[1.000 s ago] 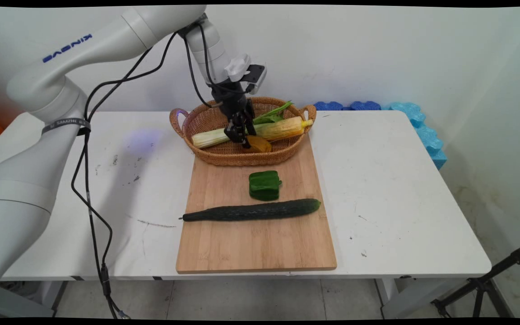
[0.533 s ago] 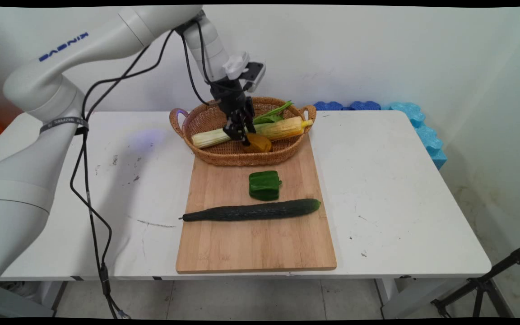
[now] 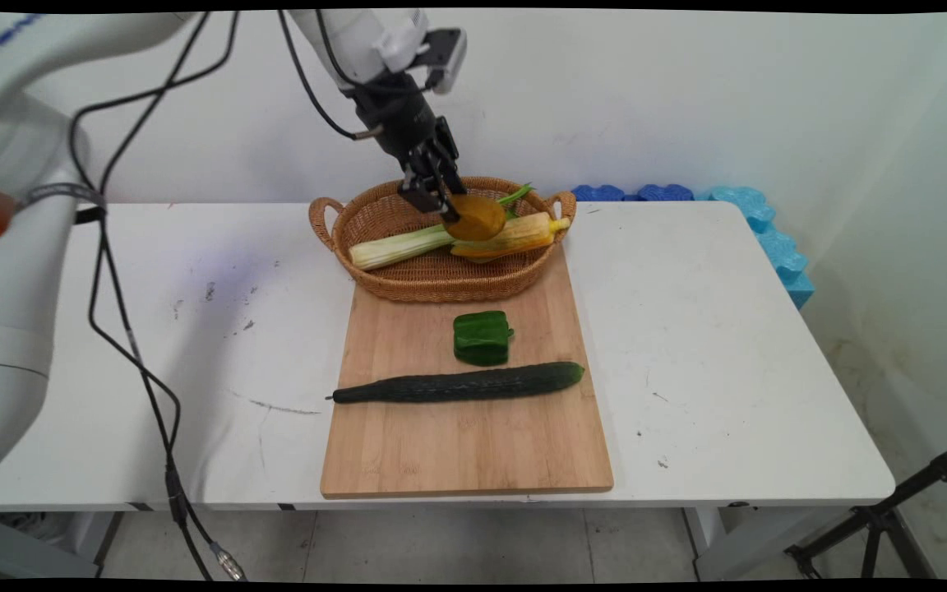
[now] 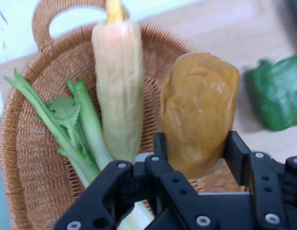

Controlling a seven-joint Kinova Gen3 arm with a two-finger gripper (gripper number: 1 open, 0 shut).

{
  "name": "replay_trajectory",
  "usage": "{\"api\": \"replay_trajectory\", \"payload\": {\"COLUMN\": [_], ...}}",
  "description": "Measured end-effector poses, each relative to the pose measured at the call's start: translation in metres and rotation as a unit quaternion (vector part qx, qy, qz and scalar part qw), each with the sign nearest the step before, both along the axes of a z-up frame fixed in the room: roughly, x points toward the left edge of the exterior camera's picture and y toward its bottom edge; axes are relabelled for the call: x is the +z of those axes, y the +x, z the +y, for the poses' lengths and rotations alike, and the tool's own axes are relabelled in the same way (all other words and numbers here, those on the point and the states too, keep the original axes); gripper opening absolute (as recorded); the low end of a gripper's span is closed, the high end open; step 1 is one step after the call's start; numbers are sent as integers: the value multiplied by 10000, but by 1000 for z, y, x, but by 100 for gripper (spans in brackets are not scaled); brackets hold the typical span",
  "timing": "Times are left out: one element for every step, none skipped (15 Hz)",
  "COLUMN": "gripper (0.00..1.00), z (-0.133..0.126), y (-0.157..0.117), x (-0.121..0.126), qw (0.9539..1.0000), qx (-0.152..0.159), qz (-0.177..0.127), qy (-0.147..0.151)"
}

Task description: Place the picked object on the cutting board

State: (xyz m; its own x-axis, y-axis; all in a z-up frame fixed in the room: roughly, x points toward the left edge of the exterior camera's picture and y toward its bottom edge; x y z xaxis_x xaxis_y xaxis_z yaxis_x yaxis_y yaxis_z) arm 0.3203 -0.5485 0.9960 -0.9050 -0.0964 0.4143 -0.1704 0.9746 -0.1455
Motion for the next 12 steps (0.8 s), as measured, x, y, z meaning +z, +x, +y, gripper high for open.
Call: {"api": "replay_trajectory", "payload": {"gripper": [0,0,0,0,0,0,0,0,0,0,0,0], "z": [12,28,39,48,63,78,96,112,125,131,141,150], "y": [-2,-4,-6,-8,-15,-18,-21,-25,-28,-31,-34,-39], "x": [10,23,31,37,47,55,61,63,61,57,51,42], "qw": [9999,9994,9989,9983,9972,9960,9944,9929,9916,9908,9895,9878], "qx": [96,220,297,348,405,493,598,725,862,953,1088,1242], "qz": [80,249,366,465,624,750,866,942,955,948,927,900], "qy": [2,6,12,21,35,44,67,104,143,173,221,271]}}
